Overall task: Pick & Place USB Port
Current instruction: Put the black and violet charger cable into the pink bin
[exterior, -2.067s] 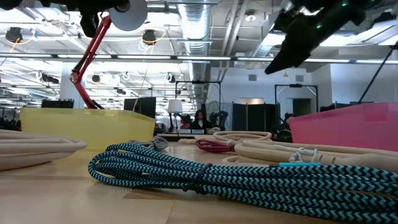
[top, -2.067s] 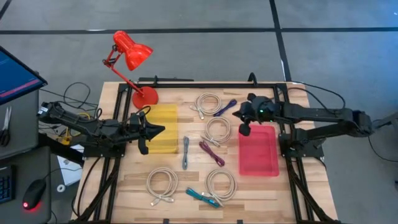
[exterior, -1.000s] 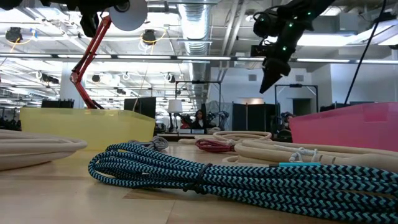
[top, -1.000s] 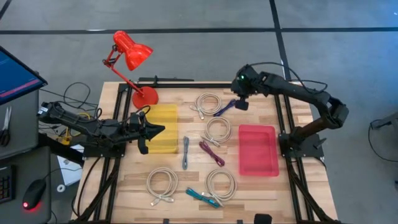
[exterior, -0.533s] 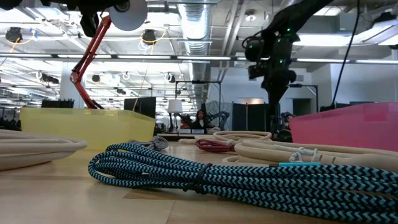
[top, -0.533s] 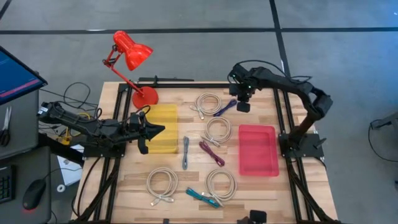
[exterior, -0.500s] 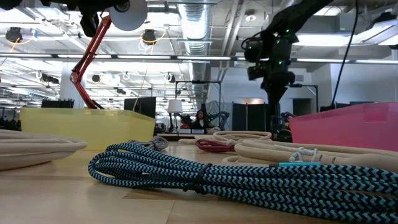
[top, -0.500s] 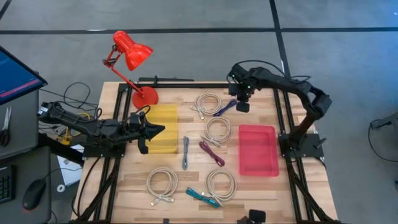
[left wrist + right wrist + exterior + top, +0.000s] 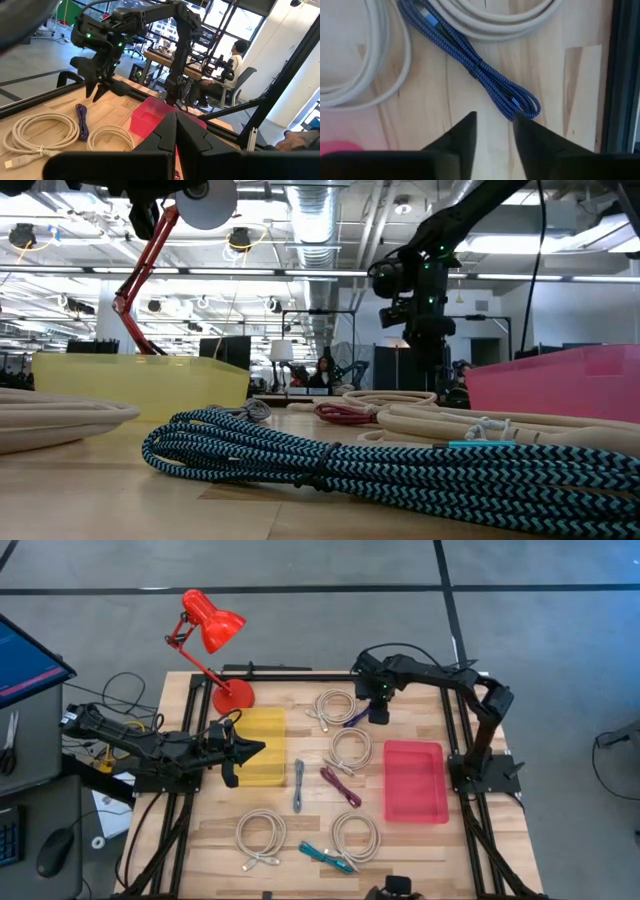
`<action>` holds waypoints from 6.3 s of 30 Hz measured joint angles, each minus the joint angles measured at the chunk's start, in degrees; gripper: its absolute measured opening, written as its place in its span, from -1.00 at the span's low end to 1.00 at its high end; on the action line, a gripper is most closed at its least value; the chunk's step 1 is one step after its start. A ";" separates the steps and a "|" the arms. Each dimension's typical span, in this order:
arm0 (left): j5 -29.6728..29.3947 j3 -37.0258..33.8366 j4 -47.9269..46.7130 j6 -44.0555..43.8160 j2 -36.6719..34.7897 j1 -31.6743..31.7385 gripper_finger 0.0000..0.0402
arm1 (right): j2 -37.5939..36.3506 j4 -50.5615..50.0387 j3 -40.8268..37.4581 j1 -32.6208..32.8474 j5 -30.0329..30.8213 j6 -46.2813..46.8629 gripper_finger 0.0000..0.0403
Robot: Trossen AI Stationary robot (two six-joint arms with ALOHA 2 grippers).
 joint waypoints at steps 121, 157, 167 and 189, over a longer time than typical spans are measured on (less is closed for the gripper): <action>-0.01 0.00 0.15 0.16 0.00 0.00 -0.95 | -34.17 -18.19 -0.09 9.02 7.83 30.34 -1.00; -2.60 0.00 0.14 2.15 0.01 0.00 -0.95 | -35.99 -23.05 -16.75 50.09 6.91 90.87 -1.00; -2.60 0.00 0.15 2.15 0.01 0.00 -0.95 | -35.99 -11.42 -26.40 57.08 6.24 102.07 -1.00; -2.60 0.00 0.15 2.13 0.01 0.00 -0.95 | -36.01 0.66 -37.68 61.43 5.53 109.38 -1.00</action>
